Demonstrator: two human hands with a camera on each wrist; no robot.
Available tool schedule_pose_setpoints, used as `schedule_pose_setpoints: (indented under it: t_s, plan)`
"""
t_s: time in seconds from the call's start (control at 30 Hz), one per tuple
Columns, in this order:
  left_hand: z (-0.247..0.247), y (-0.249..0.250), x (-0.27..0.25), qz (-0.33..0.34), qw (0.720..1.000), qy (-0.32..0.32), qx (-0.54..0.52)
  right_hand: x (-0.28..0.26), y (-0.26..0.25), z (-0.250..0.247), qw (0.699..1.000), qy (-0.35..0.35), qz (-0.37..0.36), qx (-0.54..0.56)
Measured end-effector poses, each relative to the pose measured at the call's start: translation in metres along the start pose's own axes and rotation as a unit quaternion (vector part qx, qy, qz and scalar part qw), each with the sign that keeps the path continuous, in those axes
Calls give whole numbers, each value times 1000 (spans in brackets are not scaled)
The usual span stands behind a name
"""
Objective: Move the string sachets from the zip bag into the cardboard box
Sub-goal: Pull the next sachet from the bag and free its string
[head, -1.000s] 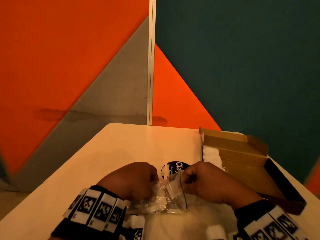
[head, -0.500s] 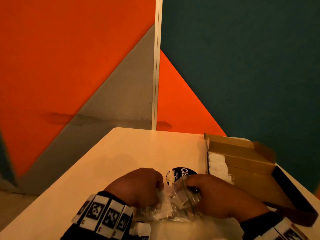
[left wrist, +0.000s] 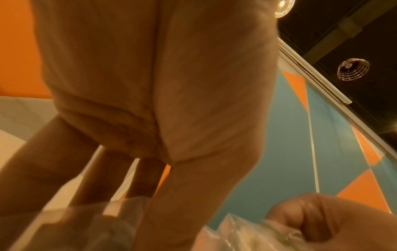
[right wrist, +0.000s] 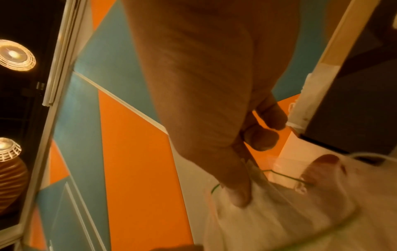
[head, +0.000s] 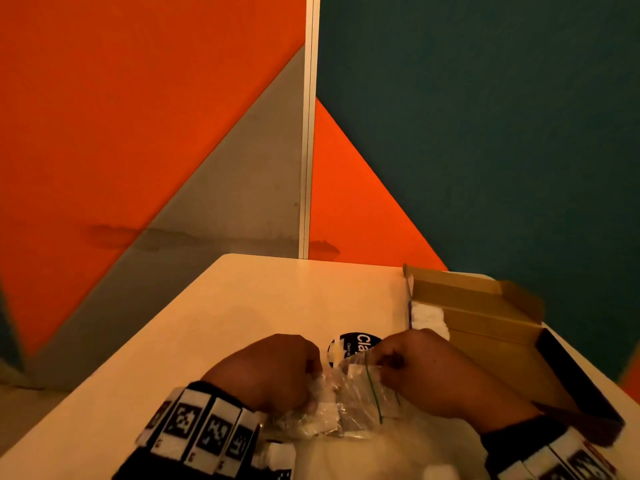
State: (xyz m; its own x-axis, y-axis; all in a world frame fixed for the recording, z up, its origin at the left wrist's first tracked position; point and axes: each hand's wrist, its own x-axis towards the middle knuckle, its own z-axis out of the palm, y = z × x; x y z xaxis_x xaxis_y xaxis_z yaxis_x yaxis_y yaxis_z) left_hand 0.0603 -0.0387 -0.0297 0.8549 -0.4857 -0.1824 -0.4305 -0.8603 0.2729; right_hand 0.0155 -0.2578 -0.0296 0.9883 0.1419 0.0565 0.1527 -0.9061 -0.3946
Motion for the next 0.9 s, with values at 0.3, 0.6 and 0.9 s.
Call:
schedule_pose_setpoints:
  t_s: [0.3, 0.6, 0.9]
  plan:
    - [-4, -1, -1, -19, 1000, -4, 5, 3, 22, -20, 986, 89, 46, 133]
    - [-18, 4, -15, -9, 998, 57, 1, -1, 11, -30, 916, 146, 38, 373]
    - [-17, 68, -25, 117, 864, 233, -430, -9, -12, -33, 907, 107, -33, 406]
